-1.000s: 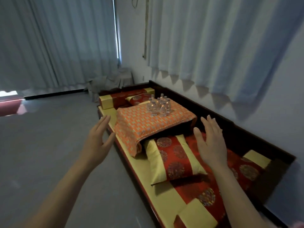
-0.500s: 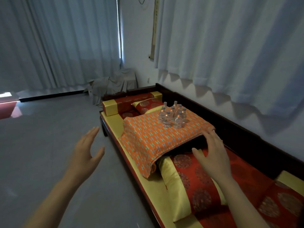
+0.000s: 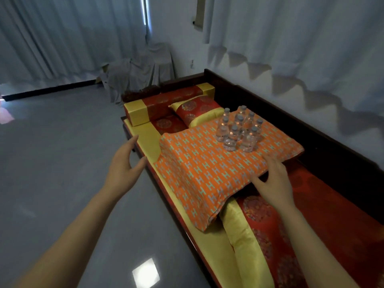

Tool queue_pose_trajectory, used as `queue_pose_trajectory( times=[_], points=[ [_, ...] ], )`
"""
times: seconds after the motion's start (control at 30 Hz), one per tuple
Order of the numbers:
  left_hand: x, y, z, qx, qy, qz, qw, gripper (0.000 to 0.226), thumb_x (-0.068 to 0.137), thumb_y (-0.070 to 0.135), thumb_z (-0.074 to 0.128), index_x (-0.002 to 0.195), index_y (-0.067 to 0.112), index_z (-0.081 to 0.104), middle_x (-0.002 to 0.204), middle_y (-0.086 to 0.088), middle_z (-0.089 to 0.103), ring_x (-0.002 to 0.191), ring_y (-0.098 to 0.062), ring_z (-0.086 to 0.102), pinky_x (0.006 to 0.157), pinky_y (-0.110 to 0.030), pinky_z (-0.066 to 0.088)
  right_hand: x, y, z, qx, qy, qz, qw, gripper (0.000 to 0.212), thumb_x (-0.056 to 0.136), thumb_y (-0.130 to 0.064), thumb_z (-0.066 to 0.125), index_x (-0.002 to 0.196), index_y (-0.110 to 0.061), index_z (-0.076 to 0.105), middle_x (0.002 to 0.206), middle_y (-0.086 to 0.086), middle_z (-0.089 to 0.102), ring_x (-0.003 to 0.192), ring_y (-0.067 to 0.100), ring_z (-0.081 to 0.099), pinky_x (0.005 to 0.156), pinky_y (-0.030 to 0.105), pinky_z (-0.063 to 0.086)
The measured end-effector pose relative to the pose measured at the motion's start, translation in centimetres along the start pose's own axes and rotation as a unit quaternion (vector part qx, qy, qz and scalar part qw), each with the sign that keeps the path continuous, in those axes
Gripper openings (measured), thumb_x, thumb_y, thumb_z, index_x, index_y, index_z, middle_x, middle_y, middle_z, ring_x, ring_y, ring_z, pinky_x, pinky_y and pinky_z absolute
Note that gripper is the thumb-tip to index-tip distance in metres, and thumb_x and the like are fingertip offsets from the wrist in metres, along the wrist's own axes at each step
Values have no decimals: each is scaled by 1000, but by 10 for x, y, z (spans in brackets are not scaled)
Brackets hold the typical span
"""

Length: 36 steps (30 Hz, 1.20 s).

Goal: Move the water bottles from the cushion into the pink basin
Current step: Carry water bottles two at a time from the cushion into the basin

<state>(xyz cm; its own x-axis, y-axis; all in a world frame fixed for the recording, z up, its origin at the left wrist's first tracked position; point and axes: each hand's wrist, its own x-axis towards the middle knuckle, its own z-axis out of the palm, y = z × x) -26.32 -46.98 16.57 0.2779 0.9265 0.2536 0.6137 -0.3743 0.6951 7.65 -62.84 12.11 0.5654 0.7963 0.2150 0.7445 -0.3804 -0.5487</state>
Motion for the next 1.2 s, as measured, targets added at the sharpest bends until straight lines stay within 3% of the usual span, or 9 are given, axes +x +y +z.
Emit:
queue_pose_trajectory(
  times=[0.13,0.27,0.4,0.53,0.7,0.83,0.97,1.07,1.2],
  points=[
    [68,-26,29,-237,-96,-126,959,44,91,17,61,134,16,50,128,-6,60,113,-17,59,98,-38,48,43,-6,44,60,-19,61,996,67,83,-24,71,142,-18,40,147,6,42,133,25,40,98,31,34],
    [146,-60,52,-250,-145,-117,950,44,89,19,64,132,14,53,122,-4,63,109,-15,60,87,-28,47,87,-10,78,106,19,141,984,66,79,-21,75,138,-17,45,139,6,50,126,25,49,92,30,37],
    [247,-81,87,-238,-210,-74,945,44,87,15,67,129,12,55,119,-6,65,101,-10,62,75,-15,46,125,-12,112,148,61,223,962,64,77,-20,77,134,-18,48,136,4,53,127,23,49,98,35,40],
    [312,-87,139,-225,-268,-64,934,47,85,15,70,129,11,55,115,-7,66,94,-5,61,73,-13,46,154,-10,137,195,81,306,928,68,76,-18,79,136,-14,47,141,5,49,130,23,46,106,41,40],
    [365,-82,213,-238,-342,-35,909,47,83,10,71,127,9,55,112,-8,66,90,-4,60,66,-7,49,186,7,160,206,111,349,908,69,75,-23,81,135,-16,48,139,1,49,128,18,47,95,32,43],
    [398,-77,269,-257,-381,-31,888,47,82,6,71,126,10,55,115,-11,65,100,-15,61,75,-16,51,219,31,178,217,128,371,894,72,70,-24,85,132,-14,51,135,3,52,123,16,49,97,32,43],
    [424,-75,311,-257,-413,-31,873,47,78,12,76,119,24,57,112,-1,66,106,-15,62,77,-18,52,246,49,197,226,139,385,884,74,64,-31,88,129,-22,53,127,-4,54,119,14,51,94,32,45],
    [434,-73,341,-231,-441,-20,867,55,78,15,77,126,24,54,118,-1,62,115,-15,57,93,-32,47,262,54,215,238,124,374,888,81,66,-30,87,136,-26,45,132,-6,49,118,11,47,92,28,39],
    [433,-67,385,-192,-488,3,851,75,73,22,81,139,23,44,129,4,54,120,-8,48,99,-29,38,285,69,237,248,95,393,880,86,70,-22,85,142,-27,38,128,-9,48,122,15,49,87,25,42]
  ],
)
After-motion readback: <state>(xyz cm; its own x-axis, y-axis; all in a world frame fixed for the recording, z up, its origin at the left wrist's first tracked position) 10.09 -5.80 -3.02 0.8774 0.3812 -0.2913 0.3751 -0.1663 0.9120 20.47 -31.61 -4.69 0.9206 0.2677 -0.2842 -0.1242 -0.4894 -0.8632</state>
